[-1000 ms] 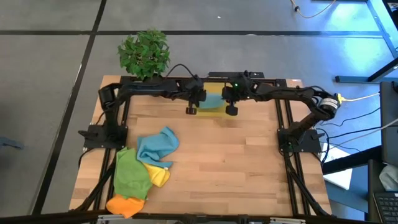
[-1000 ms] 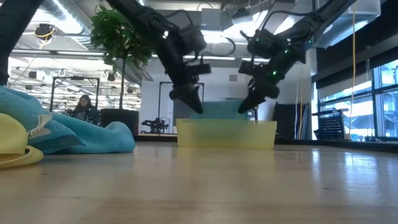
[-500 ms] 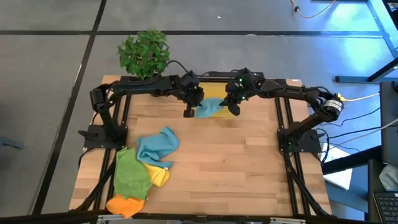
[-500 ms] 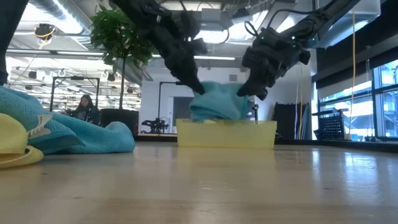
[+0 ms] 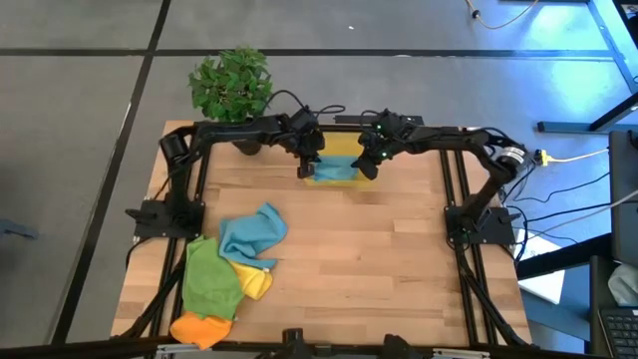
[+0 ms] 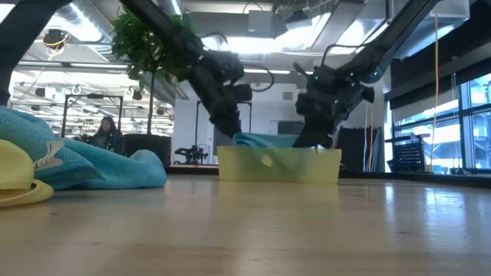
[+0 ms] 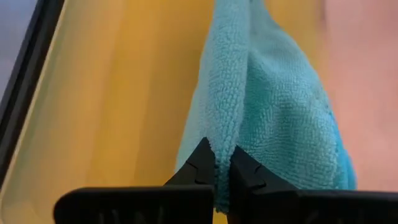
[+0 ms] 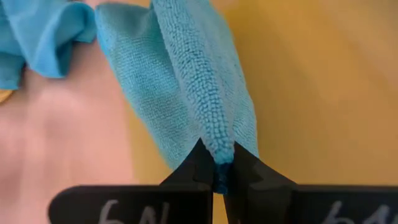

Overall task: Fold microfiber towels
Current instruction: Put the folded left blue microfiber towel into the yellow bin

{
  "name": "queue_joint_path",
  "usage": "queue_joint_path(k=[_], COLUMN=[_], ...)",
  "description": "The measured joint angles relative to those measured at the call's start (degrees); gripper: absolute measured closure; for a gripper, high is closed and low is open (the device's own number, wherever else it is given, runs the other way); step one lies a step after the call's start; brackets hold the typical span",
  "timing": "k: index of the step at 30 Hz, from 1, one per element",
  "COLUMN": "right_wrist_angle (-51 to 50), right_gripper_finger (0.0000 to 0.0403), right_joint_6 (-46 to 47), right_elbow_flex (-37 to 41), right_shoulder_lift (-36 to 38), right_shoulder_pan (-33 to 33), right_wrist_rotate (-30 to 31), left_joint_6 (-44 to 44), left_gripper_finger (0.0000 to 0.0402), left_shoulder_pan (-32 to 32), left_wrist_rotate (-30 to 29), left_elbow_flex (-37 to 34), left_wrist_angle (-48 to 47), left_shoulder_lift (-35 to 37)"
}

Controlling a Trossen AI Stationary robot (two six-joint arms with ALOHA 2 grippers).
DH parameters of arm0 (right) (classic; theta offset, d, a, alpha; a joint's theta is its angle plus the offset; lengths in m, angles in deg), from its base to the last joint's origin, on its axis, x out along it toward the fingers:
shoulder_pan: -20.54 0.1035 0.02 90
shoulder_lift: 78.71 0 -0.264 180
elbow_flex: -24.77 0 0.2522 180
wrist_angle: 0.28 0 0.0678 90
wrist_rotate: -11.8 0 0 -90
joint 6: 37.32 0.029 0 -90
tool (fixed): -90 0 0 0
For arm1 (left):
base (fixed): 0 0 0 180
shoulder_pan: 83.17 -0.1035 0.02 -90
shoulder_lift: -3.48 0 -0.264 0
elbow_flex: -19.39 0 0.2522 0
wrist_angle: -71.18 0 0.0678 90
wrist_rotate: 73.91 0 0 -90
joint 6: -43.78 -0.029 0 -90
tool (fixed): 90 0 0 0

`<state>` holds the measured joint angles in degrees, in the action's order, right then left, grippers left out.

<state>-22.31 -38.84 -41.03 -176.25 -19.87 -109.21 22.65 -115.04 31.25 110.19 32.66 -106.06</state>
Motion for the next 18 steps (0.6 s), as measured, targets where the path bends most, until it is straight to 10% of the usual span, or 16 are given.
queue_joint_path(k=[18], right_wrist_angle=[4.0], right_gripper_finger=[0.0392], right_joint_6=[-2.0], right_elbow_flex=[0.1], right_shoulder_lift=[-2.8], right_shoulder_pan=[-0.1], right_wrist_rotate=[16.5], left_joint_6=[-1.1], left_gripper_finger=[0.0364], left_shoulder_pan=[-0.7], left_wrist_rotate=[-11.3], left_elbow_flex=[-0.2], left_wrist_angle=[7.7], left_shoulder_lift=[-3.1])
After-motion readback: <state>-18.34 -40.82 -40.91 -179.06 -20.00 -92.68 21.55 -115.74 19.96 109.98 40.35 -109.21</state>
